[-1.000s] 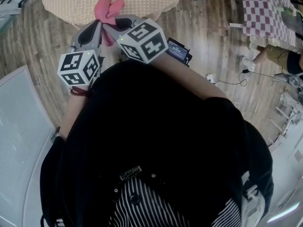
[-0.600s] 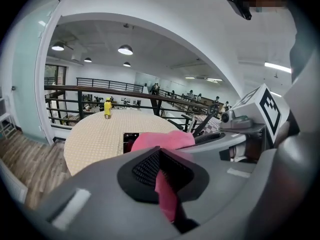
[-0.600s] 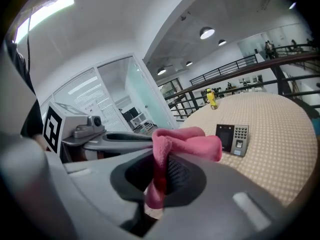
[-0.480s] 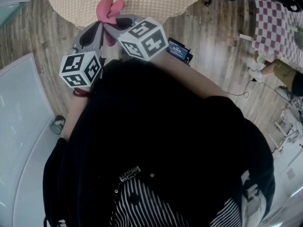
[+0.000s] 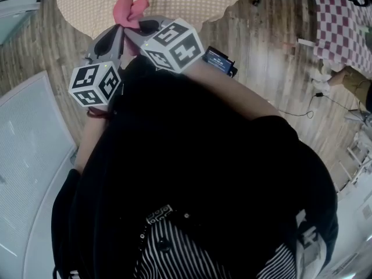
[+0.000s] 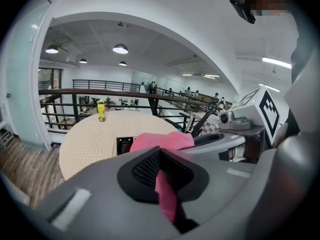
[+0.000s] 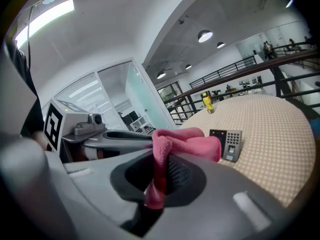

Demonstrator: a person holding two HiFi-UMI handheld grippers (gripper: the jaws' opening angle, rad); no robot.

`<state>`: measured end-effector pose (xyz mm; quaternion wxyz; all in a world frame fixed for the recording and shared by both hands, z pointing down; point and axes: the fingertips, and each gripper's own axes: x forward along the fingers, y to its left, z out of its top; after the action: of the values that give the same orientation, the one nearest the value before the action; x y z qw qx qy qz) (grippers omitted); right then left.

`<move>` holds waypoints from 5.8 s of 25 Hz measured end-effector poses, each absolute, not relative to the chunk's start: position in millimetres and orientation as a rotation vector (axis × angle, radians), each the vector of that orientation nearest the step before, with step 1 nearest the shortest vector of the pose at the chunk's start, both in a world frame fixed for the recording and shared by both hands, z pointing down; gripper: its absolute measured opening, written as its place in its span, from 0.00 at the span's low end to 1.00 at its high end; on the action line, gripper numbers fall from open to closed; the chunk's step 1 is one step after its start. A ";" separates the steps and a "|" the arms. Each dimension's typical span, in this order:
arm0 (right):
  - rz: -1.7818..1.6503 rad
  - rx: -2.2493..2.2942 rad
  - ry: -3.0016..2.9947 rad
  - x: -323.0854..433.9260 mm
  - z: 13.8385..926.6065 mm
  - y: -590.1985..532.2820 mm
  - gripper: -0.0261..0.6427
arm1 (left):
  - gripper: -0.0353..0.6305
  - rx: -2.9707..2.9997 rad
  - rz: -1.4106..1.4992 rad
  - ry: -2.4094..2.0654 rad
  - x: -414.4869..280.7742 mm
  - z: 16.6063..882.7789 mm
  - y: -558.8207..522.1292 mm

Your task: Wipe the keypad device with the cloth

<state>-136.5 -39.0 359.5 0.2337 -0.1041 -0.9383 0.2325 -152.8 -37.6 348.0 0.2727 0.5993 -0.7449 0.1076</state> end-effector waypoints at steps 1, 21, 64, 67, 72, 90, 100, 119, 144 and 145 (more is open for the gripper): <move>0.647 -0.256 -2.583 -133.4 358.2 -44.0 0.08 | 0.05 1.642 0.302 -1.986 -150.2 346.1 -43.9; 0.661 0.242 -2.621 -168.9 356.3 -143.3 0.08 | 0.05 2.068 0.331 -1.677 -185.2 342.8 -151.2; 0.791 0.284 -2.333 -375.9 454.2 -135.2 0.08 | 0.05 2.008 0.316 -1.342 -390.8 444.4 -148.2; 0.797 0.257 -2.334 -378.9 456.3 -134.3 0.08 | 0.05 2.012 0.341 -1.339 -393.3 446.3 -147.7; 0.840 0.230 -2.336 -374.5 461.1 -145.0 0.08 | 0.05 2.010 0.408 -1.317 -387.4 448.8 -157.9; 1.008 0.101 -2.082 -330.7 529.3 -129.3 0.08 | 0.05 2.028 0.538 -1.138 -358.3 470.5 -209.6; 1.000 0.189 -2.046 -322.7 550.3 -138.5 0.08 | 0.05 2.051 0.953 -0.941 -360.1 525.7 -241.0; 0.659 0.339 -2.340 -366.3 549.3 -201.7 0.09 | 0.05 1.964 1.051 -0.965 -359.5 566.1 -264.0; 0.930 0.243 -2.101 -342.6 614.7 -163.9 0.09 | 0.05 2.005 1.213 -0.977 -363.0 570.4 -263.2; 0.941 0.236 -2.081 -339.7 620.1 -157.2 0.09 | 0.05 2.005 1.218 -0.978 -362.7 570.1 -262.2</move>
<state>-339.7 -157.2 620.1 0.4100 0.0939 -0.8266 0.3738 -362.7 -262.2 570.1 0.2954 0.7536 -0.3676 0.4579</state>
